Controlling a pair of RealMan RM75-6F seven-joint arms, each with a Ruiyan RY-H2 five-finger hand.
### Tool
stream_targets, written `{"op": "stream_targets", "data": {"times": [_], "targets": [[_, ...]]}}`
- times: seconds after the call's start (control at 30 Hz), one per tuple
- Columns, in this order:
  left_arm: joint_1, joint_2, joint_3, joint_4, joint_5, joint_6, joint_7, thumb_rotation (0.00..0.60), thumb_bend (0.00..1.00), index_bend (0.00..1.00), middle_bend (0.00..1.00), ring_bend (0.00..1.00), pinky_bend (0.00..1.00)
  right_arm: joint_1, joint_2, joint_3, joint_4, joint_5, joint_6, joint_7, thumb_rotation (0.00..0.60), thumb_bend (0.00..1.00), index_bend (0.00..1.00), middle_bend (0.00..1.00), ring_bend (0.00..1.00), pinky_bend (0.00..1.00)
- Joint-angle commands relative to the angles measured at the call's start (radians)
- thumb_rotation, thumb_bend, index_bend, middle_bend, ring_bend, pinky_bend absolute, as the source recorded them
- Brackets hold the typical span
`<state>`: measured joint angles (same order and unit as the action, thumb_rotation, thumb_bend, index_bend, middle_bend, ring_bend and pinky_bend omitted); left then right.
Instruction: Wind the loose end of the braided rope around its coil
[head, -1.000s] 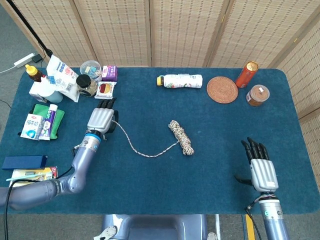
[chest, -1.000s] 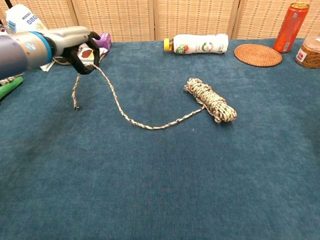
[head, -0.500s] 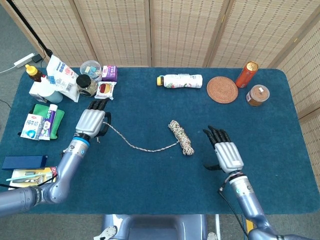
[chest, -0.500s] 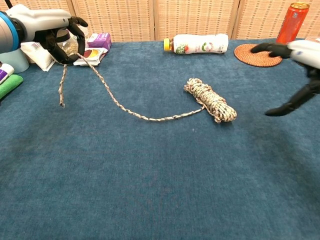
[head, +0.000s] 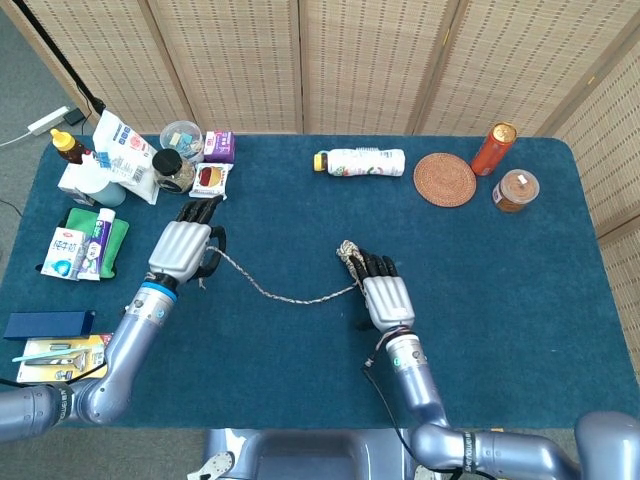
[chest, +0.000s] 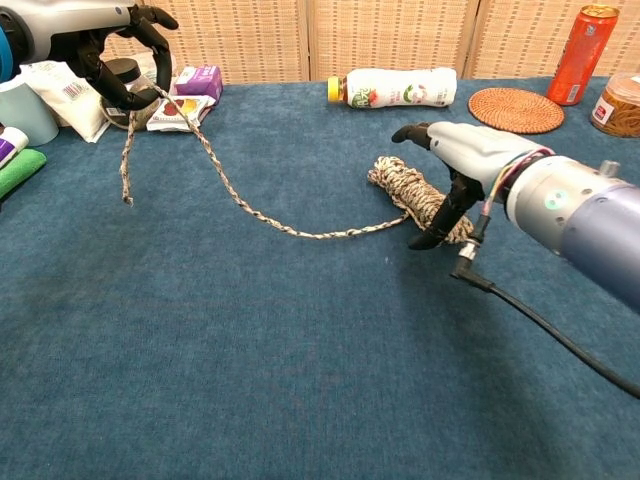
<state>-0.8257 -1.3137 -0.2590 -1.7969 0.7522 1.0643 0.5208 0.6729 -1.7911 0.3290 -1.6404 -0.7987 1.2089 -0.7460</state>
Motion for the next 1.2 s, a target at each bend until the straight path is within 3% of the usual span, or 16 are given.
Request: {"op": "stream_targets", "data": {"times": [0.03, 0.63, 0.87, 0.97, 1.03, 1.2], "targets": [[0.004, -0.002, 0.006, 0.001, 0.003, -0.002, -0.017, 0.6, 0.51, 0.64, 0.0, 0.0, 0.0, 0.067, -0.097, 0.032, 0.113, 0.045, 0.052, -0.065, 0.6, 0.0, 0.0, 0.0, 0.0, 0.0], [0.004, 0.013, 0.022, -0.001, 0.021, 0.0, -0.047, 0.6, 0.51, 0.64, 0.0, 0.0, 0.0, 0.116, -0.184, 0.038, 0.379, 0.074, 0.09, -0.131, 0.6, 0.0, 0.0, 0.0, 0.0, 0.0], [0.001, 0.01, 0.027, 0.008, 0.02, 0.001, -0.051, 0.6, 0.51, 0.64, 0.0, 0.0, 0.0, 0.115, -0.175, 0.039, 0.415, 0.06, 0.074, -0.119, 0.6, 0.0, 0.01, 0.0, 0.0, 0.0], [0.0, 0.005, 0.031, 0.013, 0.018, -0.001, -0.054, 0.6, 0.51, 0.64, 0.0, 0.0, 0.0, 0.107, -0.165, 0.036, 0.401, 0.068, 0.035, -0.096, 0.6, 0.0, 0.07, 0.0, 0.0, 0.01], [0.0, 0.005, 0.032, 0.014, 0.018, -0.001, -0.056, 0.6, 0.5, 0.64, 0.0, 0.0, 0.0, 0.106, -0.159, 0.034, 0.395, 0.074, 0.018, -0.095, 0.6, 0.0, 0.14, 0.03, 0.01, 0.07], [0.003, 0.014, 0.033, 0.009, 0.025, 0.003, -0.062, 0.6, 0.5, 0.64, 0.0, 0.0, 0.0, 0.102, -0.158, 0.028, 0.406, 0.048, -0.012, -0.036, 0.6, 0.03, 0.34, 0.19, 0.2, 0.32]]}}
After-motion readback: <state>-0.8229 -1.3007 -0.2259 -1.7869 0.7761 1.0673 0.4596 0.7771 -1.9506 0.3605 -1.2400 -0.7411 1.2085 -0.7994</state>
